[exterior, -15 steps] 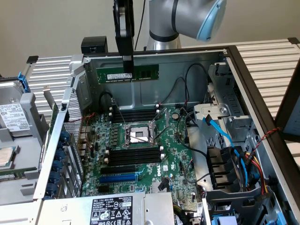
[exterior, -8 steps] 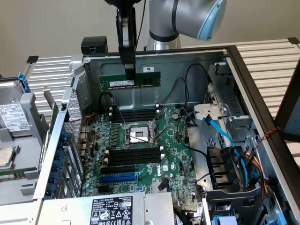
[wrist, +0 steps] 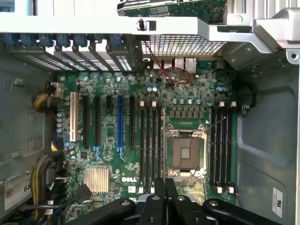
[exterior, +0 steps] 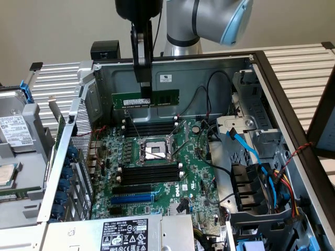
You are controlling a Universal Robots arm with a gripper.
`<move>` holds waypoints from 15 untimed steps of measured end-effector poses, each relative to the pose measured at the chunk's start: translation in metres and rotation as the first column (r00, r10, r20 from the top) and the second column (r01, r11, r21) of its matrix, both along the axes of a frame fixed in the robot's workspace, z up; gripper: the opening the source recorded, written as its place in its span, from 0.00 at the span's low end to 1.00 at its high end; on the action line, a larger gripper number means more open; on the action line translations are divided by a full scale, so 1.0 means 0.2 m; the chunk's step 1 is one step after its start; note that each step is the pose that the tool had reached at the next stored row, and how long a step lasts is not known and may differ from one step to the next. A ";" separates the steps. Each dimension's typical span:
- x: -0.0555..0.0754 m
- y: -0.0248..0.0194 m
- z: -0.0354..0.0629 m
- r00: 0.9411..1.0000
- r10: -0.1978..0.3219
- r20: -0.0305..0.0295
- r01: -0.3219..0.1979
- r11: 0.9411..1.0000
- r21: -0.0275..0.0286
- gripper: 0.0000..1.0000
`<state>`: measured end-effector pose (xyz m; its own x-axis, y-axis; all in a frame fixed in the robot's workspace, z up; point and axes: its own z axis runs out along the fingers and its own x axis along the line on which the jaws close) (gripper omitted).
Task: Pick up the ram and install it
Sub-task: 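Insert the ram into the slot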
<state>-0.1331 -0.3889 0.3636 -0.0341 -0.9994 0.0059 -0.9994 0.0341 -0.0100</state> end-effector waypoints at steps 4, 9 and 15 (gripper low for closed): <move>0.00 -0.007 -0.036 1.000 -0.001 0.000 0.001 1.000 0.000 0.12; 0.01 -0.013 -0.082 1.000 -0.005 -0.001 0.005 1.000 0.000 0.12; 0.01 -0.019 -0.137 1.000 -0.011 -0.001 0.011 1.000 0.000 0.12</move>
